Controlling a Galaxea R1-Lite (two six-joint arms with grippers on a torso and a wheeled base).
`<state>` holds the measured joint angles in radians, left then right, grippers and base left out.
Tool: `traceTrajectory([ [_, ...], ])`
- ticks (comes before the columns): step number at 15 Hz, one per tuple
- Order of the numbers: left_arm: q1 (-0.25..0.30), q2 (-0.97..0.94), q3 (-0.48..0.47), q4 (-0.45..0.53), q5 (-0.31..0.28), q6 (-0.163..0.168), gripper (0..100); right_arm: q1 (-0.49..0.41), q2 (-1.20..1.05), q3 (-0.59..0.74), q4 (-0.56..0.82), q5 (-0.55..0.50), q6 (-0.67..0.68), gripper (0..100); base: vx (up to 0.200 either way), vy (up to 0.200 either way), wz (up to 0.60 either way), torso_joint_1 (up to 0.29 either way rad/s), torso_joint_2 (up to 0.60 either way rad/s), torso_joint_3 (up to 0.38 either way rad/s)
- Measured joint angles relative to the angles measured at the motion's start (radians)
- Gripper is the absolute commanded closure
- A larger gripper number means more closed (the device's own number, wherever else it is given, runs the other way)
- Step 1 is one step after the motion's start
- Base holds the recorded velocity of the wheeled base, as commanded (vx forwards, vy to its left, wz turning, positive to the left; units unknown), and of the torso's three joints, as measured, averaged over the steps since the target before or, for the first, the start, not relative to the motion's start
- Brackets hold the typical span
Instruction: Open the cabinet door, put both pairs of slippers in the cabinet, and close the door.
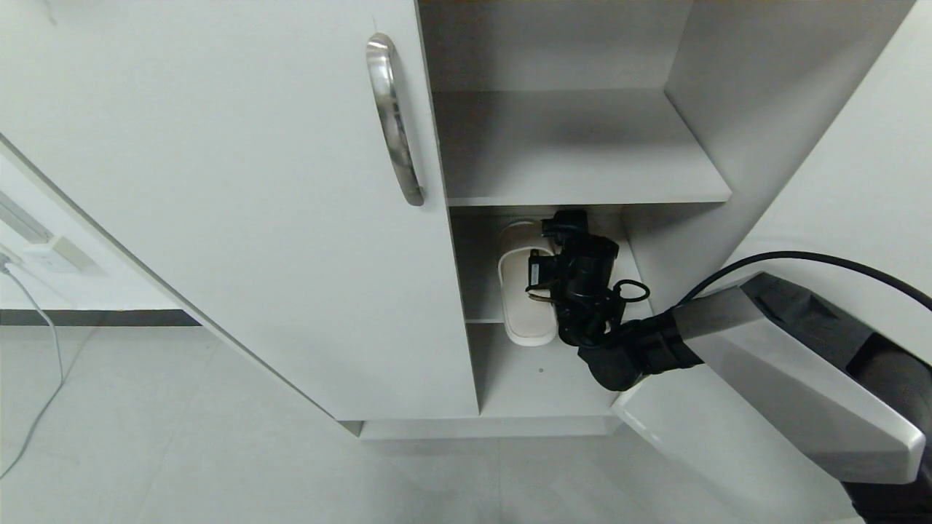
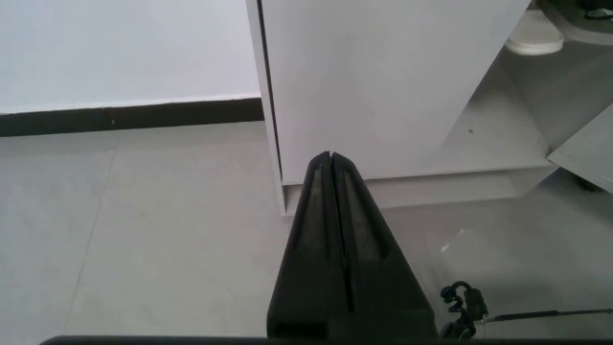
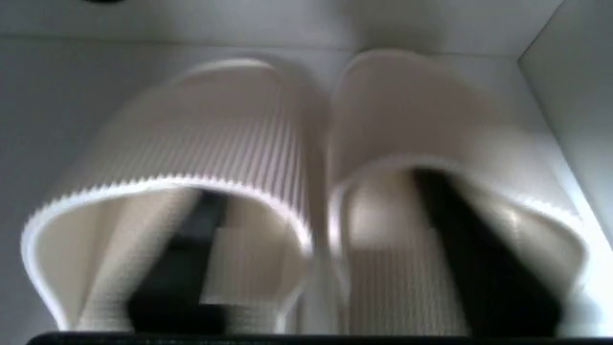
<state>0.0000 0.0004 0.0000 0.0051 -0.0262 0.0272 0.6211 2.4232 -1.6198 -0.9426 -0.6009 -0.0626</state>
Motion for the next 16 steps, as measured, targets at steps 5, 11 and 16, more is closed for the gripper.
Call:
traceTrajectory([
  [5,0.0,0.0,0.0,0.0,0.0,0.0,100,0.023,-0.059,0.113,-0.013,-0.004,0.0,0,0.0,0.0,0.0,0.0,0.0,0.0],
  [11,0.0,0.0,0.0,0.0,0.0,0.0,100,0.105,-0.233,0.513,-0.197,-0.009,-0.003,0,0.0,0.0,0.0,0.0,0.0,0.0],
  [16,0.0,0.0,0.0,0.001,0.0,0.0,100,0.186,-0.316,0.793,-0.389,-0.01,-0.006,0,-0.12,0.0,0.0,0.0,0.0,0.0],
])
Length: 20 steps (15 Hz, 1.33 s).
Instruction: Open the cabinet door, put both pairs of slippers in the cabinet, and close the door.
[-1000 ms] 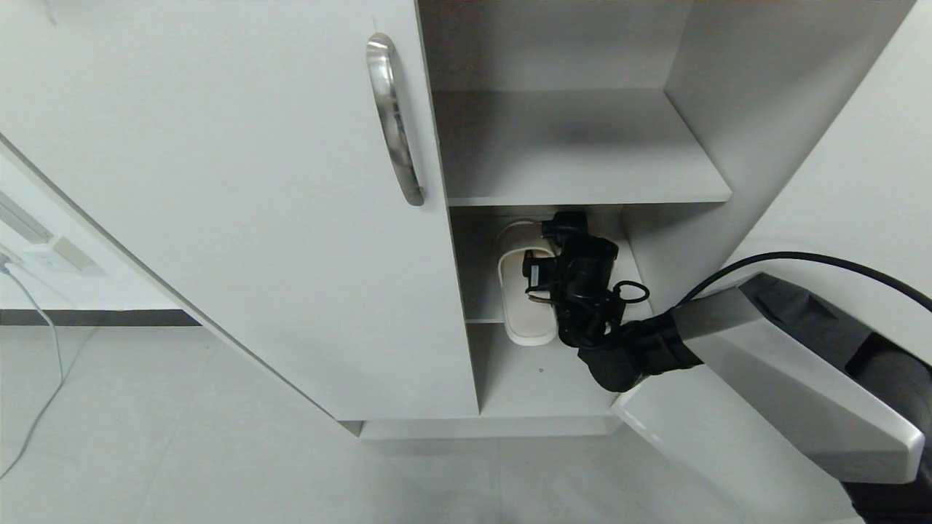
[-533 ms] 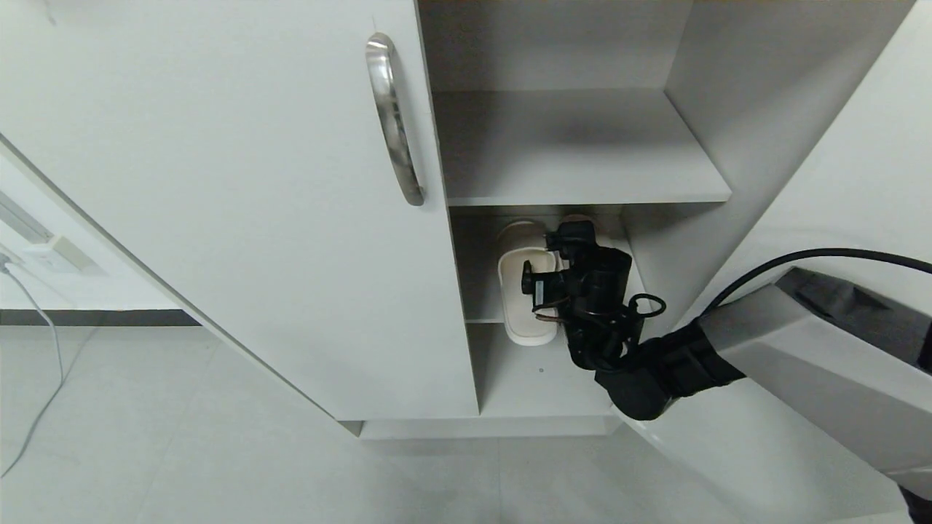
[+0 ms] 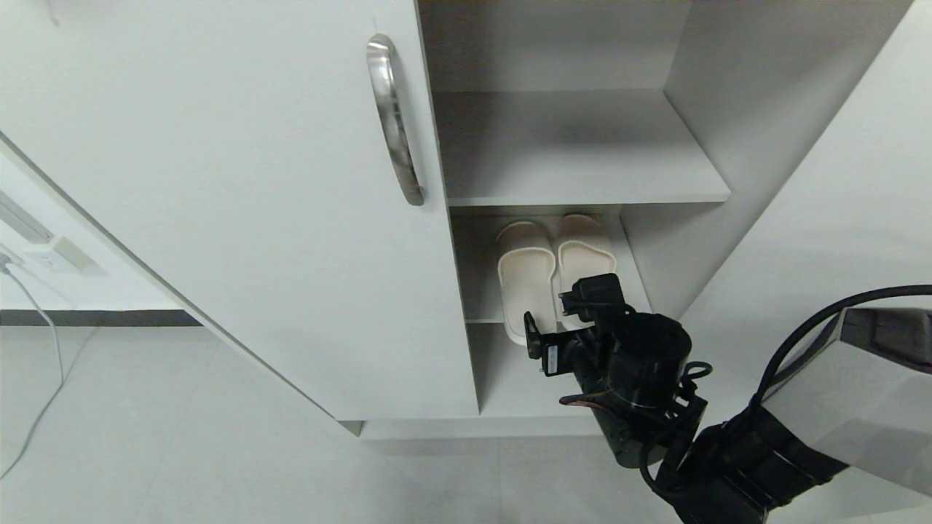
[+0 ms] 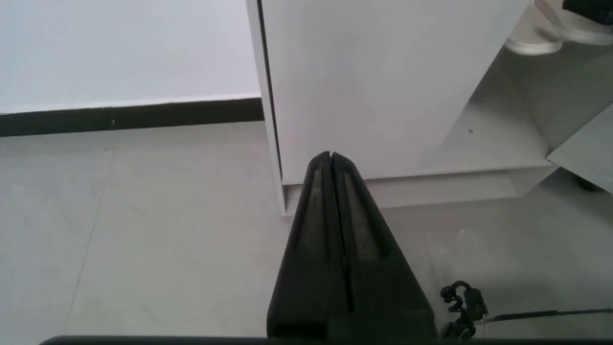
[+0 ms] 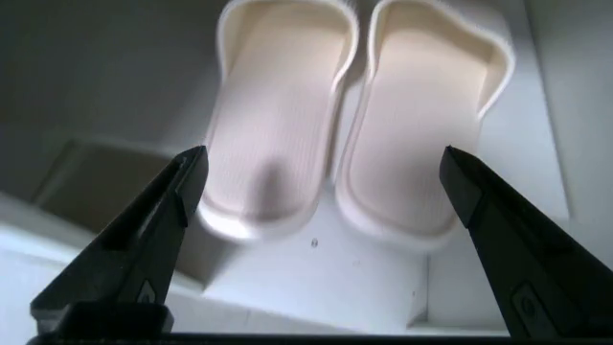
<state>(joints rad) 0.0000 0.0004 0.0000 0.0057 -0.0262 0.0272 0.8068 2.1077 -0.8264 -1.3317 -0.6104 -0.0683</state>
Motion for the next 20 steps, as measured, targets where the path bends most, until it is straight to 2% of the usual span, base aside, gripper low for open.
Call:
traceTrajectory([
  [4,0.0,0.0,0.0,0.0,0.0,-0.005,100,0.007,-0.005,0.016,-0.004,0.0,0.001,0,-0.2,0.0,0.0,0.001,0.0,0.002],
  [20,0.0,0.0,0.0,0.0,0.0,-0.006,100,0.009,-0.003,0.027,-0.032,0.0,0.004,0,0.0,0.0,0.0,0.0,0.0,0.0],
])
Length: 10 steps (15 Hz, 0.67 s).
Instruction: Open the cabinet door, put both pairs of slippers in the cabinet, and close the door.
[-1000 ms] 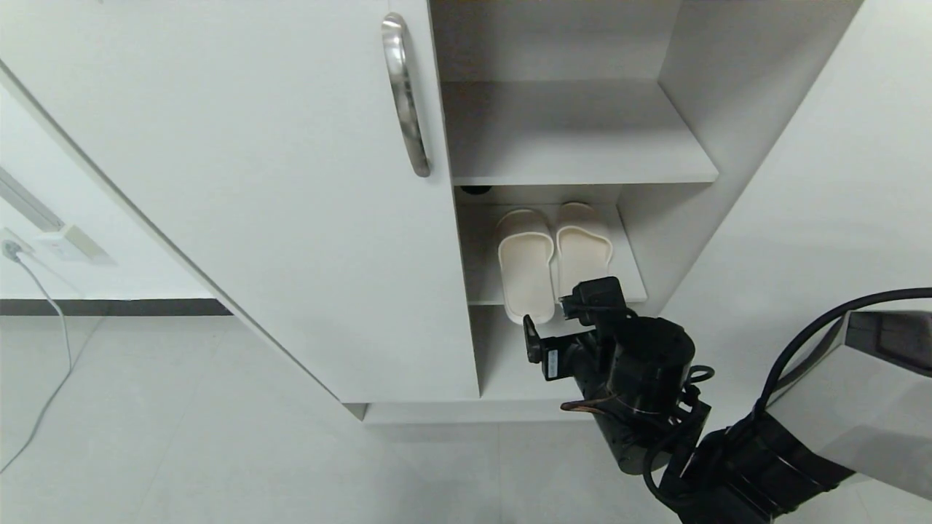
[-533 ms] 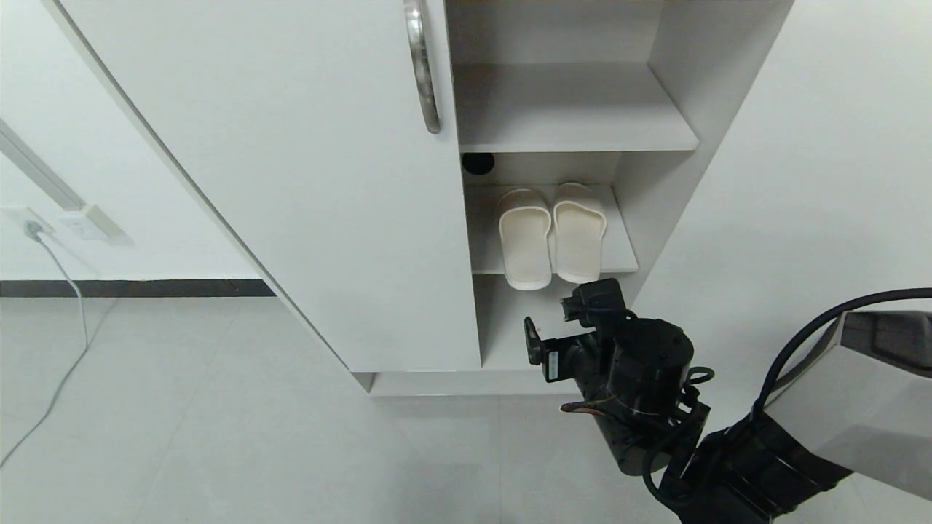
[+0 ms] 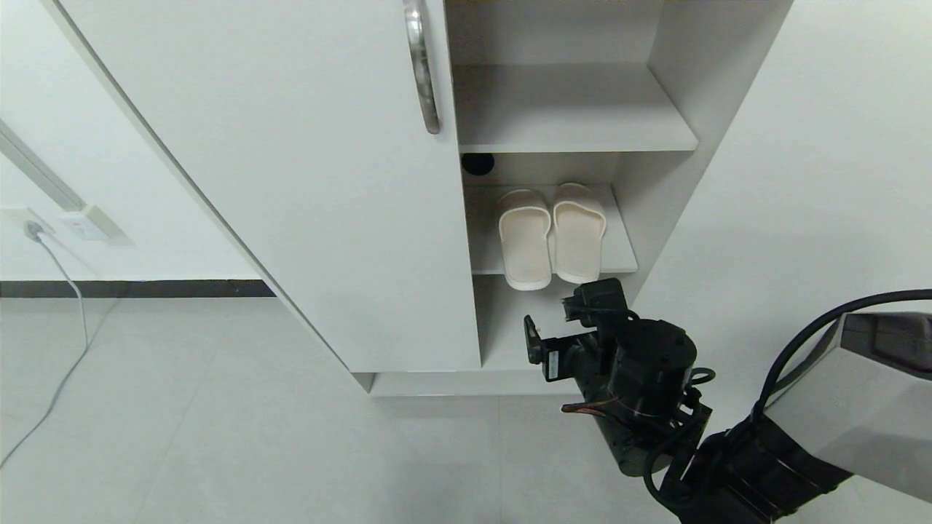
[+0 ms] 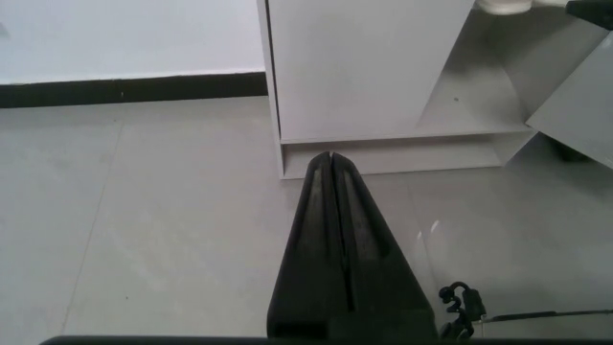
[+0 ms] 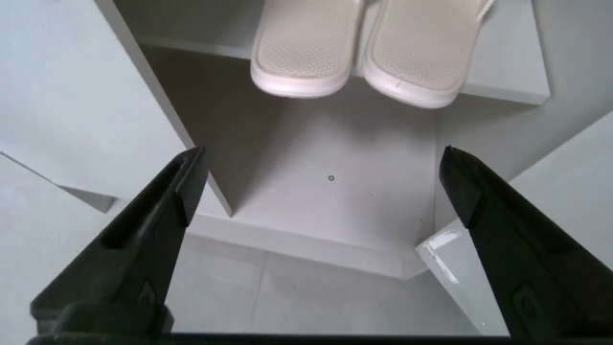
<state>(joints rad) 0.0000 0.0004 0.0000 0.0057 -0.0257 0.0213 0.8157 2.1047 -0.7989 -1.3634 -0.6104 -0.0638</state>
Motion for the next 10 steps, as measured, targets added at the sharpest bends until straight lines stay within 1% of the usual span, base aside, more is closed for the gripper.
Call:
traceTrajectory([
  [1,0.0,0.0,0.0,0.0,0.0,0.0,100,0.0,0.0,0.003,-0.005,0.0,-0.001,0,0.0,0.0,0.0,0.0,0.0,0.0],
  [3,0.0,0.0,0.0,0.0,0.0,0.0,100,-0.001,0.0,0.011,-0.007,0.0,-0.003,0,0.0,0.0,0.0,0.005,0.0,0.124],
  [10,0.0,0.0,0.0,0.0,-0.001,0.0,100,-0.002,0.0,0.014,-0.005,0.001,-0.003,0,0.0,0.0,0.0,0.003,0.0,0.194],
])
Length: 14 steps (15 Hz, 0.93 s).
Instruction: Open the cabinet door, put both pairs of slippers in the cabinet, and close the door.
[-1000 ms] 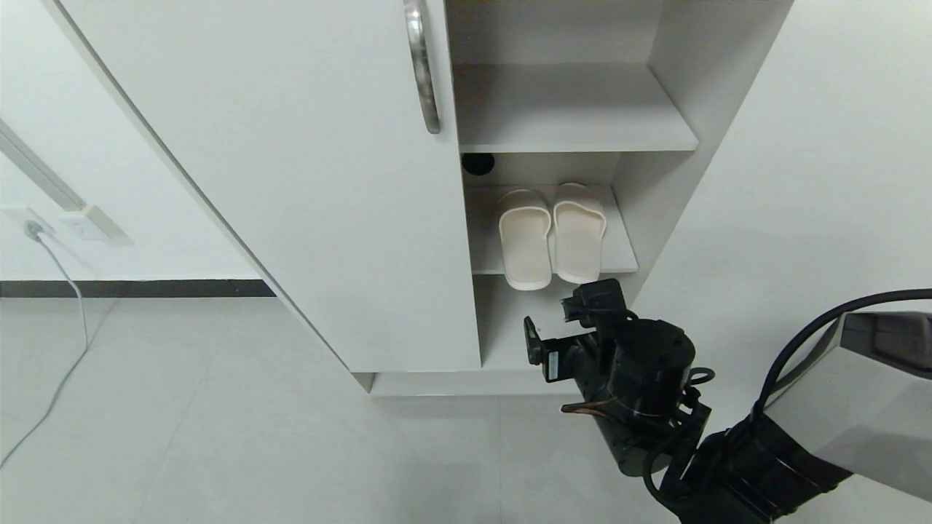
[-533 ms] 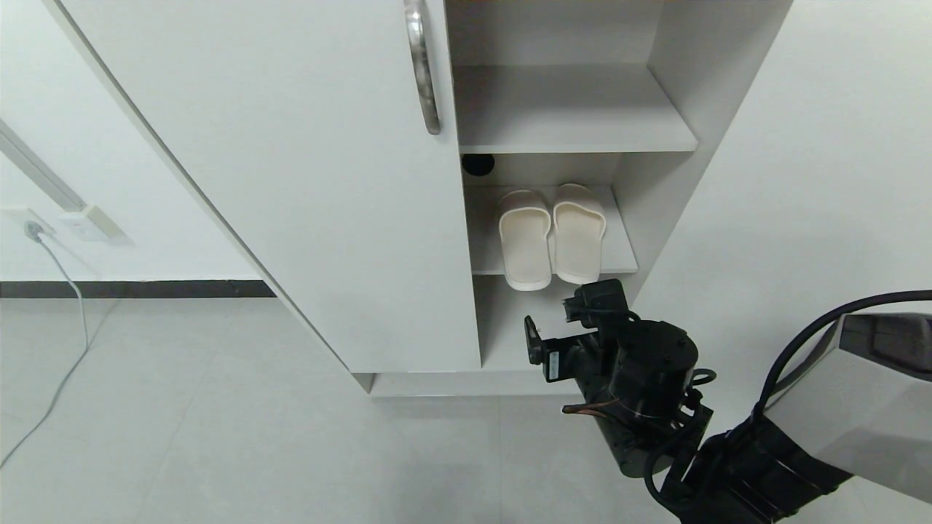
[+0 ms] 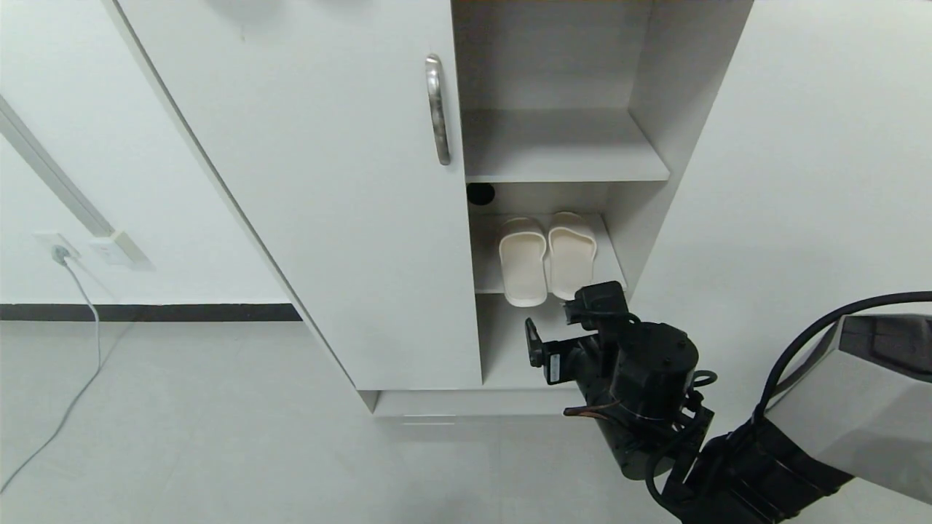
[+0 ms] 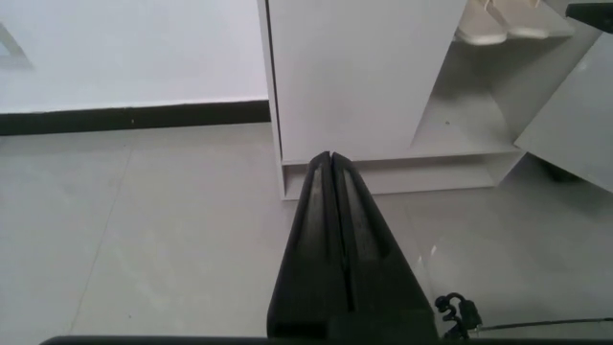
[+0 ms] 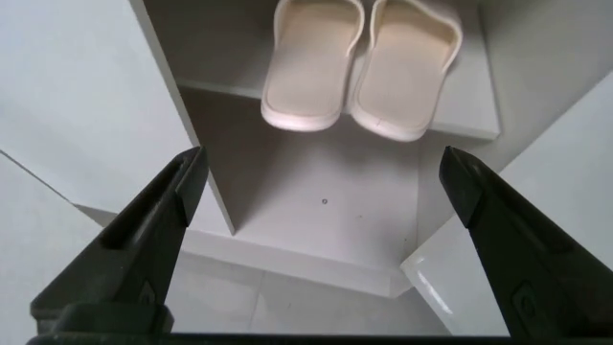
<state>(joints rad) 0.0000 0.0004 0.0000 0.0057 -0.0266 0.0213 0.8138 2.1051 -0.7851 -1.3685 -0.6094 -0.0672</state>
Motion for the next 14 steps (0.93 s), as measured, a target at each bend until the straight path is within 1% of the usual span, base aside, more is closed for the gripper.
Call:
traceTrajectory([
  [11,0.0,0.0,0.0,0.0,0.0,0.002,100,-0.018,0.016,0.003,0.007,0.0,0.0,0,0.0,0.0,0.0,0.0,0.0,0.202],
  [13,0.0,0.0,0.0,0.0,0.0,0.002,100,-0.022,0.017,0.006,0.006,0.003,-0.001,0,0.0,0.0,0.0,-0.002,0.0,0.124],
  [14,0.0,0.0,0.0,0.0,0.0,0.002,100,-0.025,0.017,0.013,0.004,0.009,-0.002,0,0.0,0.2,0.0,0.002,0.0,0.041],
])
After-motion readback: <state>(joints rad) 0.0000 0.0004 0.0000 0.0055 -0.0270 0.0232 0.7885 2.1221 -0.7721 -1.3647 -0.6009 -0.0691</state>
